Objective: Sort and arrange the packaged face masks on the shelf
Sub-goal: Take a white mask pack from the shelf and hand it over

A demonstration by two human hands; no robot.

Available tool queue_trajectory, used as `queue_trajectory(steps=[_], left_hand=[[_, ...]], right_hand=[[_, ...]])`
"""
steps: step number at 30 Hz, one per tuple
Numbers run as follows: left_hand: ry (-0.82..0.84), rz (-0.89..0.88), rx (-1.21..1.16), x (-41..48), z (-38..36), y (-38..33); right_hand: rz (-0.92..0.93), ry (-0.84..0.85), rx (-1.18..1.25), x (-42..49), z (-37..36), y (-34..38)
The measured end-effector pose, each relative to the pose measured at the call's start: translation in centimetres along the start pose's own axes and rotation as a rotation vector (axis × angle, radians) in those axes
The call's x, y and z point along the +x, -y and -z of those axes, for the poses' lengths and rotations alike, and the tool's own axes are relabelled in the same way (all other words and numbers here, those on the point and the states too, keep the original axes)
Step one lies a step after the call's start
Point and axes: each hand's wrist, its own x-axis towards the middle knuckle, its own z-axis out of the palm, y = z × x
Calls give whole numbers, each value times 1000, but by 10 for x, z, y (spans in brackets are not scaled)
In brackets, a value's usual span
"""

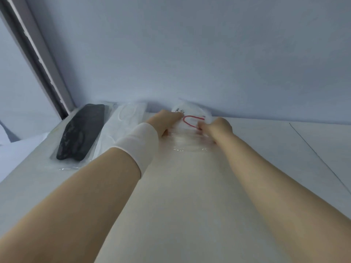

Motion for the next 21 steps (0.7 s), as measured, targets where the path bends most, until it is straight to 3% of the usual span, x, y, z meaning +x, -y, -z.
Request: queue_trajectory(steps=[5, 11, 16, 18, 21], left_hand=[[102, 23, -180, 7, -2, 2], [219, -70, -458, 0, -2, 6], [175, -248, -597, -29, 3, 13], [197, -341, -660, -42, 10, 19], [206, -527, -570, -63, 26, 30]], right_hand=[[27, 34, 74, -3, 3, -8], [122, 54, 251, -11, 3, -22], [170, 170, 529, -39, 14, -23], [239, 141, 615, -58, 18, -22], [396, 24, 574, -89, 14, -20]])
